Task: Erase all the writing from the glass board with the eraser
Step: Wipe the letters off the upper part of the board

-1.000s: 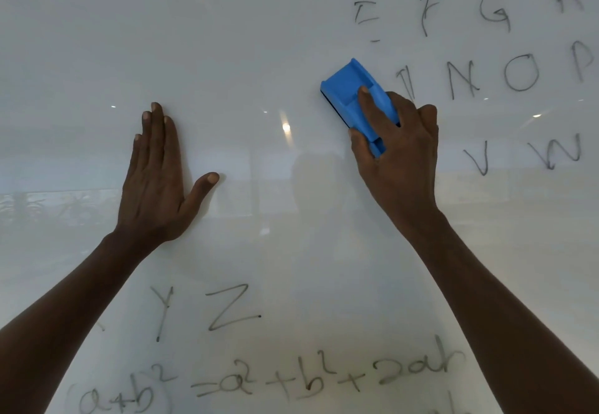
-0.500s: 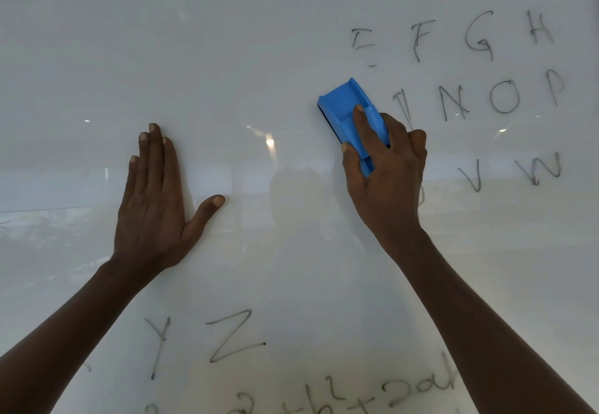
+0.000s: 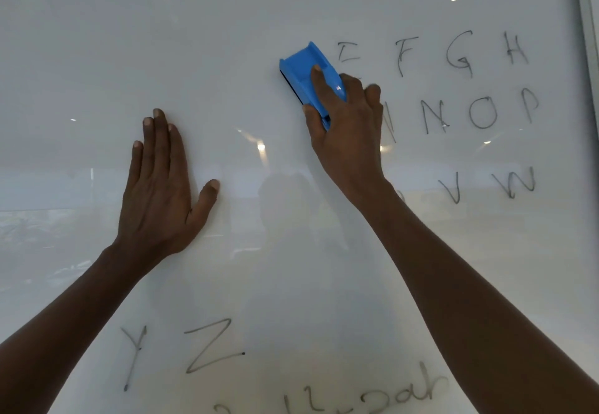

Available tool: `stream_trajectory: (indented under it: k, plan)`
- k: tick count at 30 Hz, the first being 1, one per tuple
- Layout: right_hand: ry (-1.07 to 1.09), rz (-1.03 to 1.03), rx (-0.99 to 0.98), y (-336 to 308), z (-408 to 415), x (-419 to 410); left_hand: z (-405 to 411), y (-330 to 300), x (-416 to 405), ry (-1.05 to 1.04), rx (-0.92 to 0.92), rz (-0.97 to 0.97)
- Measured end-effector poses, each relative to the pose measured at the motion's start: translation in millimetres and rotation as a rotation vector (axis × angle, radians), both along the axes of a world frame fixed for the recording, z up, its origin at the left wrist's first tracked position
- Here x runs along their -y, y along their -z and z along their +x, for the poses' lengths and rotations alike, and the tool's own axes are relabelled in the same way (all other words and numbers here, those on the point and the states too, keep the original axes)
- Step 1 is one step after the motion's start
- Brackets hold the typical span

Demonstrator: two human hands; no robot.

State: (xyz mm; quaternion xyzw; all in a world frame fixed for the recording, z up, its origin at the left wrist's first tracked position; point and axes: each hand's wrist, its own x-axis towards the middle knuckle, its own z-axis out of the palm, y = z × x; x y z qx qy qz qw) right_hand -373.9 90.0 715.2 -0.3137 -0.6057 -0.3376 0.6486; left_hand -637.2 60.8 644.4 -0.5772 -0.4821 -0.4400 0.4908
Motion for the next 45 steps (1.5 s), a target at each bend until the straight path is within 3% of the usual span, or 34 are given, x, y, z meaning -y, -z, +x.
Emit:
stream_trajectory:
  k: [21,35,45]
  plan:
    - [0.092,0.078,0.135,-35,27,-11,2,4,1,-0.034,0.054,-0.032]
    - [0.051,0.003,-0.195,-59,181,-42,-5,2,-6,-0.056,0.045,-0.006]
    - [0.025,-0.05,-0.367,-32,190,-45,-1,2,-5,-0.038,0.048,-0.007]
